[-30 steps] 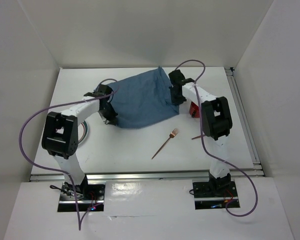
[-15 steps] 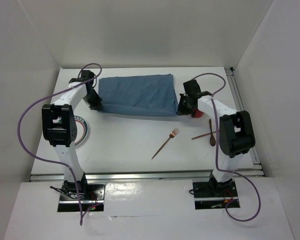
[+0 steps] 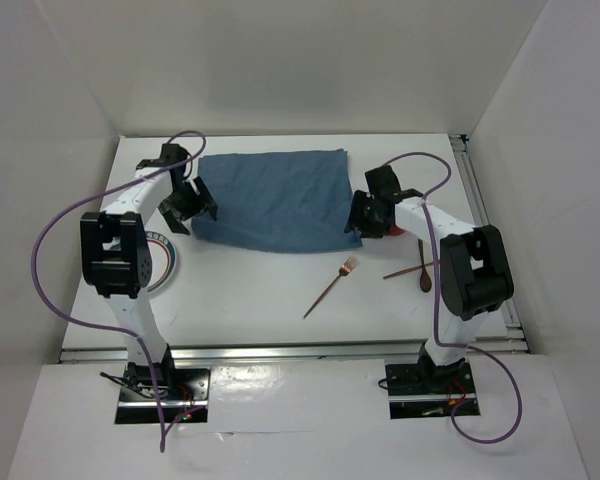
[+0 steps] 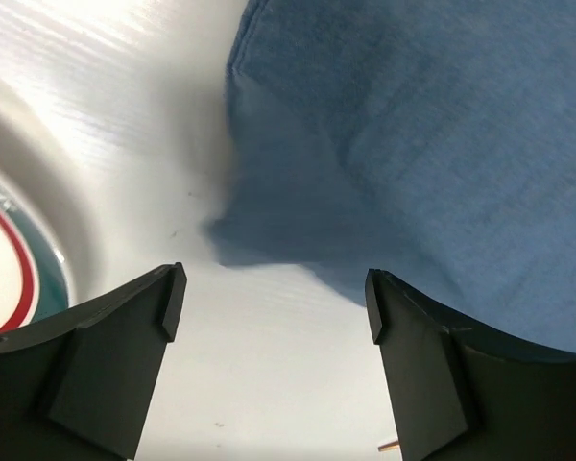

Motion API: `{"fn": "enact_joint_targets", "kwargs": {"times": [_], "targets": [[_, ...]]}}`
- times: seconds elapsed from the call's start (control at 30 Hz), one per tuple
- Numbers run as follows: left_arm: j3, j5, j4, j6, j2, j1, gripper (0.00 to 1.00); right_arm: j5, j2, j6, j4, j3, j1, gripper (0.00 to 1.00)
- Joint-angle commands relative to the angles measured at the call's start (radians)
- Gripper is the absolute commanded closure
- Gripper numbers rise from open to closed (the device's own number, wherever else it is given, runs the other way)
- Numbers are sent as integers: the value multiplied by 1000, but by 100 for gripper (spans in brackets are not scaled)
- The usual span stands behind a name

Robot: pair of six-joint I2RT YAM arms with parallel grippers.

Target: Set the dinner table for one person

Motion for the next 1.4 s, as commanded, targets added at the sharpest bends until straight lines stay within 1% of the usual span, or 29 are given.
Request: {"fn": "enact_joint_targets", "kwargs": {"times": [0.0,0.03,0.07,0.1,0.17,0.27,0.33,0.4,0.57,0.63,0.73,0.8,0.83,0.87,0.9,0.93,0.97,1.0,1.03,1.07,1.17,1.27,1.3,1.37], "targets": [[7,3,-31,24,-118,4,6,-6,-50,23,37,-18,11,42],[-8,3,-31,15,-157,4,9,-6,-50,23,37,-27,11,42],[-52,3,-31,4,-177,4,11,-6,-50,23,37,-27,11,40],[-80,17,-10,-7,-215,4,11,-6,-50,23,28,-36,11,31],[-160,26,9,-19,-244,4,9,-6,-50,32,27,-47,11,22],[-222,38,53,-19,-255,4,9,-6,-40,41,27,-56,11,22],[-243,47,67,-31,-229,4,6,18,-28,41,27,-56,11,22],[-263,57,87,-42,-193,4,6,31,-5,50,27,-56,11,22],[-272,41,134,-51,-122,-5,6,40,34,50,47,-56,1,25],[-248,29,145,-51,-100,-5,6,40,58,50,60,-47,1,25],[-214,29,167,-51,-50,-5,12,40,89,60,60,-38,1,26],[-203,29,167,-51,-27,-5,20,40,105,60,72,-29,1,27],[-193,29,167,-51,-18,-5,36,40,117,60,72,-29,1,30],[-193,29,167,-51,-5,-5,46,31,127,60,83,-29,1,32],[-180,29,167,-51,-5,-5,60,31,128,69,83,-17,1,37],[-180,40,167,-51,-5,-5,79,31,141,69,83,-17,1,55],[-156,49,151,-51,5,-5,100,17,141,69,83,8,1,67],[-147,49,139,-51,6,-5,100,17,141,69,83,17,1,88],[-137,49,139,-51,6,-5,100,17,141,69,72,26,1,97],[-116,49,127,-39,-17,-5,100,17,120,69,72,42,1,100],[-76,58,107,-18,-53,-5,100,38,62,60,51,78,1,100],[4,58,67,10,-102,-5,100,74,-3,40,40,114,-8,100],[55,58,43,19,-111,-5,100,74,-17,40,40,137,-8,100],[115,76,29,42,-125,-5,100,74,-50,14,31,169,-34,100]]}}
